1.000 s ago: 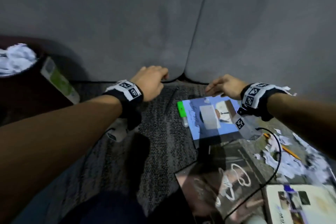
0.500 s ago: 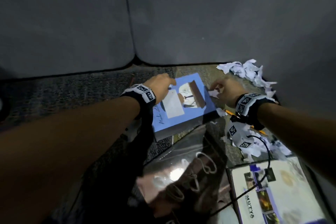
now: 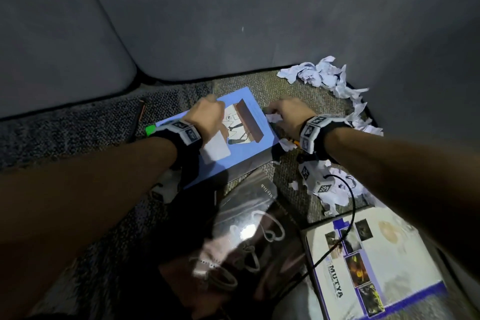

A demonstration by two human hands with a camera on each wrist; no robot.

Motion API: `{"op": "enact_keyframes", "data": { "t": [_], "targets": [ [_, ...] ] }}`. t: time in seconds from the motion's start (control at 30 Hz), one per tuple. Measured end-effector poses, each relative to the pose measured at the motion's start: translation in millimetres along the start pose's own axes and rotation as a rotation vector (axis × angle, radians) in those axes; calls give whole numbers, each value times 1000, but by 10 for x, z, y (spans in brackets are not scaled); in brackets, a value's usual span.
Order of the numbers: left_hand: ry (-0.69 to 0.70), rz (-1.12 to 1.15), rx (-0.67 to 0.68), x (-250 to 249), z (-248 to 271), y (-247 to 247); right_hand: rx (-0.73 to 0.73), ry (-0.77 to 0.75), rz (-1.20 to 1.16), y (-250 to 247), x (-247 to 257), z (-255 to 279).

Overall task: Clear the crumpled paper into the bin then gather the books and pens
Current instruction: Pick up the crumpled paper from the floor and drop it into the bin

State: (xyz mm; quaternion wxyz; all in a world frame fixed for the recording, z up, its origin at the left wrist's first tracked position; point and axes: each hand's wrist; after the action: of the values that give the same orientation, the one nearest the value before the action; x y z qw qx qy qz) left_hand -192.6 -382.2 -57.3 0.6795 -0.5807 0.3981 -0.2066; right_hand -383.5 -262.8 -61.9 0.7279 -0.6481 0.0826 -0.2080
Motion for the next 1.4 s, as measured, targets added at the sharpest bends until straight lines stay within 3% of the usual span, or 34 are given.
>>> {"op": "enact_keyframes", "data": {
  "t": [0.07, 0.17, 0.23, 0.33, 0.43, 0.57, 0.63, 0.73, 0.8, 0.93, 1.03, 1.13, 1.23, 1.4],
  "targets": [
    [37, 89, -3, -234, 71, 13, -29, 51, -8, -23, -15, 18],
    [113, 163, 124, -620, 210, 144, -178, 163, -121, -74, -179, 187],
    [228, 97, 167, -861, 274, 313, -299, 227, -177, -114, -310, 369],
    [226, -11, 206, -1105, 283, 534, -339, 191, -191, -151, -453, 667],
    [202, -81, 148, -1214, 215, 640, -251, 71, -135, -136, -525, 861],
    [279, -103, 72, -1174, 96, 623, 30, 18, 0, -41, -422, 1039],
    [252, 26, 22, -1130, 52, 544, 21, -9, 21, 17, -372, 1084],
    [200, 286, -149, -974, 77, 349, -70, 73, -93, 66, -418, 1042],
    [182, 312, -200, -870, 102, 244, -132, 115, -126, 39, -489, 994],
    [292, -57, 168, -841, 179, 275, -118, 179, -15, -3, -630, 1115],
    [387, -221, 296, -970, 232, 353, -62, 189, 86, 28, -705, 1254],
    [408, -364, 337, -1164, 256, 426, 15, 172, 142, 36, -736, 1264],
    [428, -474, 350, -1272, 254, 464, 3, 88, 162, 46, -658, 1227],
    [522, -455, 289, -1204, 248, 421, -47, -15, 76, 110, -591, 1252]
  ]
}}
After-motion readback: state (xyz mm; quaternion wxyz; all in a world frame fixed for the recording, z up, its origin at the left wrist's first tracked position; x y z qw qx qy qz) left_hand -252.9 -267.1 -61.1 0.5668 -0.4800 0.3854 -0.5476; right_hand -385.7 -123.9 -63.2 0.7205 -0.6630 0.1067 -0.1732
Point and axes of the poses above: each hand's wrist, its own z-axis away from the middle knuckle, its own y-axis out of the palm, x = y × z, and after that the axes turned 15 degrees about -x, right-handed
